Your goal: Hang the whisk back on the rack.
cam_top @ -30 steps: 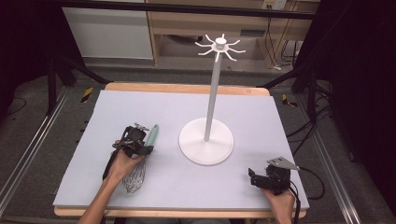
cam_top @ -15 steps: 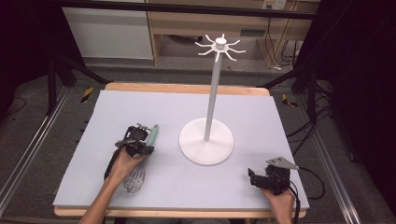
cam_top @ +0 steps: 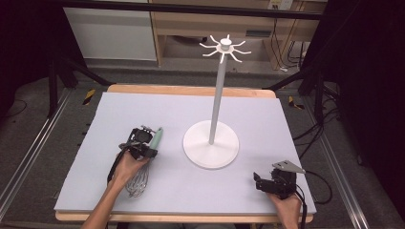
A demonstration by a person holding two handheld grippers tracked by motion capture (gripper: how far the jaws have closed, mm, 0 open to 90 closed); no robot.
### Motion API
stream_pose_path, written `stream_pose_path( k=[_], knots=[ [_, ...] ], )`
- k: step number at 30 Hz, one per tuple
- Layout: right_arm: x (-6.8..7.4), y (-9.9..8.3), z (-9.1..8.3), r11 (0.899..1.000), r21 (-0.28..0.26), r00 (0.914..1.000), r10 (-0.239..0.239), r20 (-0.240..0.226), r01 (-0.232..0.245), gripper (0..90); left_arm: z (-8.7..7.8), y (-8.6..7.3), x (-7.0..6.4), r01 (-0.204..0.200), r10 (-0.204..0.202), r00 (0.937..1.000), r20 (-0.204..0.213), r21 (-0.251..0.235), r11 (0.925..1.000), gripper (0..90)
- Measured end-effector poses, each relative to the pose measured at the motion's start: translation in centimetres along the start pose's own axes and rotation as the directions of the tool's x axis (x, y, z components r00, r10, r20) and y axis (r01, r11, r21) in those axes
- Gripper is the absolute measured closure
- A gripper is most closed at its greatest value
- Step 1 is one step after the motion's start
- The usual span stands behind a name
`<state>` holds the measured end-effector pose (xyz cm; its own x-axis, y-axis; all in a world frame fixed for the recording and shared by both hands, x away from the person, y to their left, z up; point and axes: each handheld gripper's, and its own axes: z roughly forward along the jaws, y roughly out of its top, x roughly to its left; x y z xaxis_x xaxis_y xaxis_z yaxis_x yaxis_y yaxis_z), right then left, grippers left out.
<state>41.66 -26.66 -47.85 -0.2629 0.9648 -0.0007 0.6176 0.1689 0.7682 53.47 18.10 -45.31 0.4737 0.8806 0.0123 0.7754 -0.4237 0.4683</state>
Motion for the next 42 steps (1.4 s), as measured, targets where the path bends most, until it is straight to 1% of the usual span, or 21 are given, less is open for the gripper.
stream_pose_path(
  k=[4,5,8,11,15,16,19,21,24,27,28,35,39,40,42],
  knots=[
    [0.0,0.0,0.0,1.000,0.001,1.0000,-0.001,0.000,0.001,9.0,-0.1,0.1,0.1,-0.001,0.001,1.0000,0.003,0.016,0.9999,63.4],
    [0.0,0.0,0.0,1.000,0.001,1.0000,0.004,-0.003,-0.004,9.0,-0.2,0.1,0.2,0.001,-0.002,0.9999,0.015,0.026,0.9997,64.4],
    [0.0,0.0,0.0,1.000,0.001,1.0000,-0.001,0.001,0.001,9.0,-0.3,0.1,0.1,-0.001,0.001,0.9999,0.016,0.022,0.9998,65.3],
    [0.0,0.0,0.0,1.000,0.001,1.0000,-0.003,0.001,0.003,9.0,-0.6,0.1,0.0,0.000,0.000,0.9998,0.019,0.007,1.0000,65.8],
    [0.0,0.0,0.0,1.000,0.001,1.0000,0.001,-0.001,-0.001,9.0,-0.9,-0.1,0.1,-0.009,0.009,0.9997,0.022,0.013,0.9999,66.1],
    [0.0,0.0,0.0,1.000,0.001,1.0000,-0.002,0.001,0.002,9.0,-1.0,-0.1,0.1,0.002,-0.002,0.9997,0.025,0.008,1.0000,66.3],
    [0.0,0.0,0.0,1.000,0.001,1.0000,0.001,-0.001,-0.001,9.0,-1.4,-0.1,0.1,-0.005,0.004,0.9995,0.031,0.008,1.0000,67.8],
    [0.0,0.0,0.0,1.000,0.002,1.0000,0.002,-0.001,-0.002,9.0,-1.8,-0.1,-0.1,-0.005,0.005,0.9995,0.030,-0.004,1.0000,68.3],
    [0.0,0.0,0.0,1.000,0.002,1.0000,-0.001,0.000,0.001,9.0,-2.1,-0.1,-0.3,-0.012,0.013,0.9996,0.027,-0.011,0.9999,68.4],
    [0.0,0.0,0.0,1.000,0.001,1.0000,-0.003,0.002,0.003,9.0,-2.4,-0.2,-0.4,-0.013,0.013,0.9993,0.034,-0.018,0.9998,68.5],
    [0.0,0.0,0.0,1.000,0.001,1.0000,-0.003,0.002,0.003,9.0,-2.5,-0.2,-0.4,-0.024,0.024,0.9992,0.033,-0.014,0.9996,68.5],
    [0.0,0.0,0.0,1.000,0.002,1.0000,0.002,0.000,-0.002,9.0,-3.4,-0.4,-0.6,-0.028,0.030,0.9986,0.043,-0.038,0.9989,68.5],
    [0.0,0.0,0.0,1.000,0.001,1.0000,0.001,0.001,-0.001,9.0,-4.2,-0.6,-0.6,-0.028,0.031,0.9981,0.052,-0.064,0.9976,68.6],
    [0.0,0.0,0.0,1.000,0.002,1.0000,0.002,-0.001,-0.002,9.0,-4.4,-0.6,-0.6,-0.032,0.035,0.9978,0.055,-0.064,0.9975,68.6],
    [0.0,0.0,0.0,1.000,0.002,1.0000,0.003,0.000,-0.003,9.0,-4.9,-0.7,-0.6,-0.030,0.035,0.9977,0.058,-0.083,0.9961,68.6]
  ],
)
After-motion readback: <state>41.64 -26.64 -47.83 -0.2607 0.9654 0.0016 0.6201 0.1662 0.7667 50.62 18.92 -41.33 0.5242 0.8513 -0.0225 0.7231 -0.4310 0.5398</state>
